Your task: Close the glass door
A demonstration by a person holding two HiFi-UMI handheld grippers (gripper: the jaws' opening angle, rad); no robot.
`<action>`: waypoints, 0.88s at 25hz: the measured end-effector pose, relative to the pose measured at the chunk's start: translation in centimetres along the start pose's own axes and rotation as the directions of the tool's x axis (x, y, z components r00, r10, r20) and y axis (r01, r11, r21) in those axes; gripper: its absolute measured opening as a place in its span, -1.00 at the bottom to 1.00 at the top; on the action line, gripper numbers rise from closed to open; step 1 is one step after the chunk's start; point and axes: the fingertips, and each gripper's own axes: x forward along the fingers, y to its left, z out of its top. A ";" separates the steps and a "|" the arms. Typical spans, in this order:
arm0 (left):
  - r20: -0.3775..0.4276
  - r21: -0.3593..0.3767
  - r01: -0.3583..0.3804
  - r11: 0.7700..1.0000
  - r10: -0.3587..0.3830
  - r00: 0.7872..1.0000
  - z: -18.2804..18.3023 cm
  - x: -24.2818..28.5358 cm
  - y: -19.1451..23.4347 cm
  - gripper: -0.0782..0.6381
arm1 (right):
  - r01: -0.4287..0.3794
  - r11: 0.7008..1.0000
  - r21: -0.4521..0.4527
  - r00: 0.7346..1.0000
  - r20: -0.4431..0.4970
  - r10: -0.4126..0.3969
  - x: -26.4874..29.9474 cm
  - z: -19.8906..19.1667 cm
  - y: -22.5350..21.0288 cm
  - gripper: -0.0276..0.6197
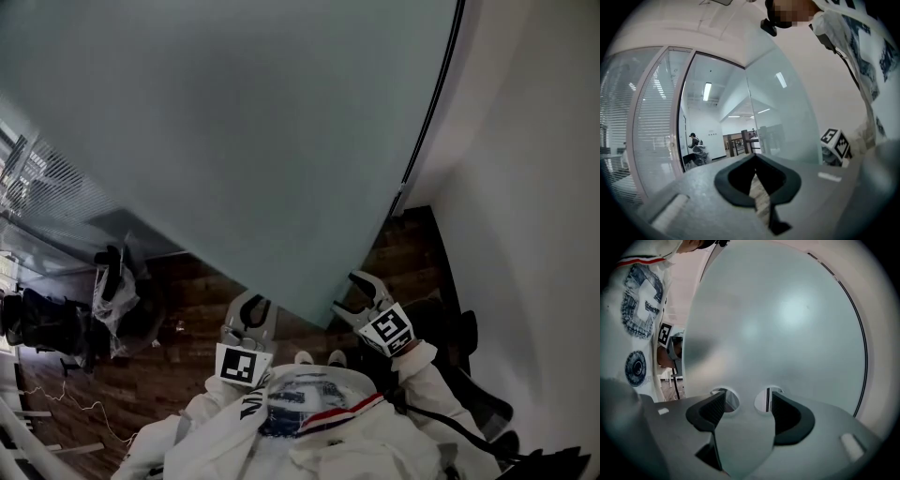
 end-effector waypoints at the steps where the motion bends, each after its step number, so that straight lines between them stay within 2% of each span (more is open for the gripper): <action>1: -0.001 0.001 0.002 1.000 -0.002 1.000 0.0 0.0 0.0 -0.79 | 0.001 1.000 -0.008 1.000 -0.005 -0.001 0.3 -0.1 0.0 0.03; 4: 0.006 0.002 0.014 1.000 -0.014 1.000 0.1 0.5 -0.2 -0.79 | -0.016 0.999 -0.029 1.000 -0.019 0.016 1.4 0.1 0.5 -0.07; 5: 0.014 0.004 0.020 1.000 -0.020 1.000 0.3 0.6 -0.4 -0.79 | -0.020 0.999 -0.027 1.000 -0.022 0.019 1.7 0.2 0.7 -0.19; 6: 0.019 0.007 0.025 1.000 -0.026 0.999 0.4 0.6 -0.6 -0.79 | -0.013 1.000 -0.021 1.000 -0.020 0.013 1.9 0.2 0.9 -0.34; 8: 0.020 0.009 0.030 1.000 -0.030 0.999 0.4 0.6 -1.0 -0.79 | 0.026 1.000 -0.007 1.000 0.004 -0.025 2.1 0.2 0.7 -0.38; 10: 0.018 0.002 0.026 1.000 -0.026 0.999 0.3 0.6 -0.9 -0.79 | 0.060 0.998 0.006 0.998 0.014 -0.060 2.3 0.1 0.1 -0.51; 14: 0.022 -0.003 0.018 1.000 -0.017 1.000 0.3 0.6 -0.5 -0.79 | 0.072 0.997 0.007 0.997 -0.030 -0.071 2.8 -1.3 -0.6 -0.54; 22: 0.005 -0.021 0.007 1.000 -0.007 1.000 -0.4 0.3 -0.7 -0.79 | 0.087 0.996 0.020 0.996 -0.019 -0.086 3.5 -0.2 -0.5 -0.54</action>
